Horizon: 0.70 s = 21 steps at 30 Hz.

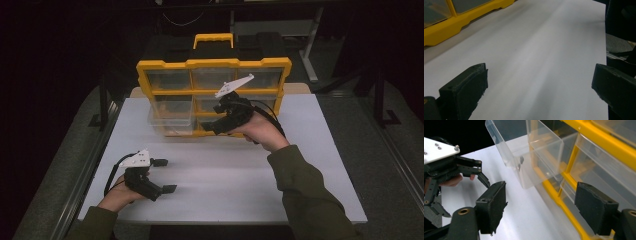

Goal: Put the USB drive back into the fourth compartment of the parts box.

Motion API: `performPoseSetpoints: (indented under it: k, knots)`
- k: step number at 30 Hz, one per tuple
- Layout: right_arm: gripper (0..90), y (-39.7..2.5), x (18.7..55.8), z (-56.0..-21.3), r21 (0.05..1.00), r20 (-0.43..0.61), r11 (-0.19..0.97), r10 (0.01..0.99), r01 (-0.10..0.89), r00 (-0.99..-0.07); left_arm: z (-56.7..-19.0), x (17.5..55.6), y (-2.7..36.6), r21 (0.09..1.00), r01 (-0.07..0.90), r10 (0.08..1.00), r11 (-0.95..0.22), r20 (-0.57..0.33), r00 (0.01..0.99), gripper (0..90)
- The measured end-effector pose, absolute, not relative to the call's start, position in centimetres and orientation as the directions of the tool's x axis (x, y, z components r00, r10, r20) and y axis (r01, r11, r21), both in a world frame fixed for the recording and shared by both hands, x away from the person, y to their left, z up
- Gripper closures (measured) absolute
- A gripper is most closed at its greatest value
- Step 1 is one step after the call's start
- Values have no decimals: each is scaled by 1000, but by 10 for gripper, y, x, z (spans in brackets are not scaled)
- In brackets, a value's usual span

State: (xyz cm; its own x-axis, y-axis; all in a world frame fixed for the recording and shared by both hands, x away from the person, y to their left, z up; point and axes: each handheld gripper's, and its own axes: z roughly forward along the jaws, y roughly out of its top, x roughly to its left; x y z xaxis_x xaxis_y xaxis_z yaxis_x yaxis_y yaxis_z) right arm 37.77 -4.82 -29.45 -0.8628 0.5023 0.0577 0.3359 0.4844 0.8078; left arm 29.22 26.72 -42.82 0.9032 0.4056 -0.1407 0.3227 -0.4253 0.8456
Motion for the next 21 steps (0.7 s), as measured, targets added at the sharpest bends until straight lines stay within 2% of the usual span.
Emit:
performPoseSetpoints:
  k: [6, 9, 21]
  knots:
    - [203, -55, 373, -303, 818, 54, 470, 512, 332, -857, -428, 292, 267, 844, 323, 405, -428, -140, 904, 0]
    - [149, -63, 366, -317, 819, 52, 462, 531, 340, -846, -429, 292, 267, 844, 324, 406, -427, -142, 903, 0]
    - [115, -81, 353, -351, 823, 75, 427, 571, 374, -817, -429, 292, 267, 843, 326, 408, -428, -142, 902, 0]
